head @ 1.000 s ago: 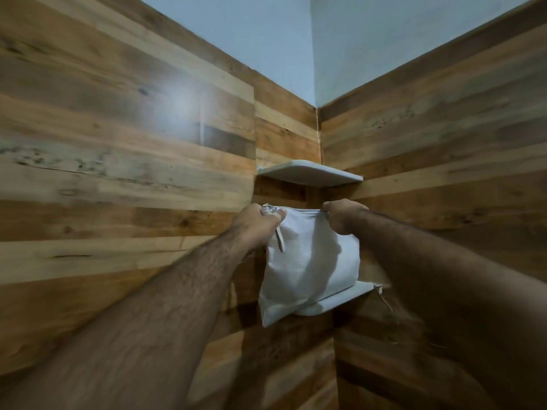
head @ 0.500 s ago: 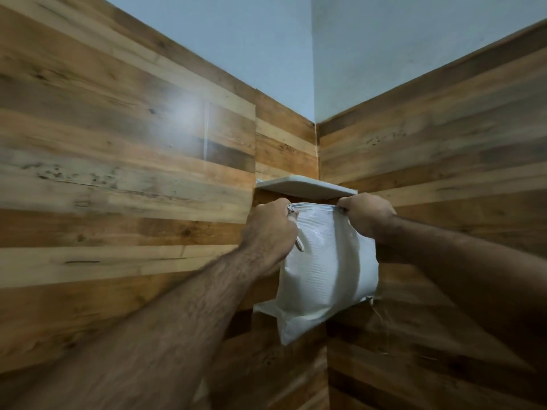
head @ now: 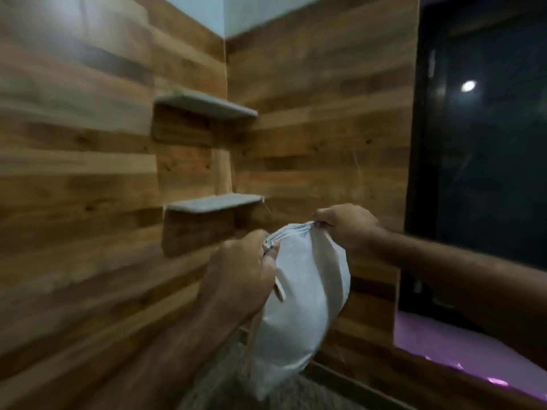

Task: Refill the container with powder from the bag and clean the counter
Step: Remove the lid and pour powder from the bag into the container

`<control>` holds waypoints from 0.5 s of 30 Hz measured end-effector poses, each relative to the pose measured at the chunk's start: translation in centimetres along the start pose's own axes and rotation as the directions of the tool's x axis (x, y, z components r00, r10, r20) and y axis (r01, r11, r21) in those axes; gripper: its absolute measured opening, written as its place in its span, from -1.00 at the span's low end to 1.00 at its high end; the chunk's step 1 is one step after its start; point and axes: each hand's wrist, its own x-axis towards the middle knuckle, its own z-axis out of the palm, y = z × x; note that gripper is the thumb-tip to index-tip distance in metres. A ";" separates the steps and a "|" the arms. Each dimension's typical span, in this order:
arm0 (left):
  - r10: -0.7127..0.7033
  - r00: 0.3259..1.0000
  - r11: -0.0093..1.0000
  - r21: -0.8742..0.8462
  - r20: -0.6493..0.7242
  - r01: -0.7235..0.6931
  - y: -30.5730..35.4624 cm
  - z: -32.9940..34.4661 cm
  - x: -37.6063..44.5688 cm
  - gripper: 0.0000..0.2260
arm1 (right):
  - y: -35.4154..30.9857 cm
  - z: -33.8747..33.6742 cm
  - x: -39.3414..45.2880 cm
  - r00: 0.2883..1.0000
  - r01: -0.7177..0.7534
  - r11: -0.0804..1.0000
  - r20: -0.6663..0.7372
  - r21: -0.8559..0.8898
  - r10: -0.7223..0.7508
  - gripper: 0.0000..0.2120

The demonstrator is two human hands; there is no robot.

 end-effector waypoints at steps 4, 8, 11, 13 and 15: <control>0.024 0.992 0.999 0.038 0.123 -0.029 2.5 2.7 -11.3 -0.72 | 0.6 3.5 -10.5 0.990 0.064 0.998 0.125 -0.026 -0.060 -0.73; -0.004 0.978 1.000 0.015 0.208 0.001 3.6 6.2 -23.2 -0.72 | 0.7 7.9 -19.4 0.940 0.160 0.987 0.308 -0.021 -0.146 -0.73; -0.053 0.951 0.997 0.076 0.305 0.031 4.4 9.1 -31.7 -0.75 | 1.1 11.5 -25.3 0.863 0.269 0.963 0.453 -0.036 -0.224 -0.72; -0.104 0.914 0.989 0.140 0.392 0.053 5.6 10.6 -35.7 -0.74 | 1.6 13.4 -28.4 0.803 0.344 0.937 0.533 -0.051 -0.266 -0.68; -0.155 0.874 0.979 0.193 0.460 0.071 6.1 11.8 -38.8 -0.72 | 2.0 15.1 -30.9 0.745 0.409 0.912 0.590 -0.036 -0.311 -0.67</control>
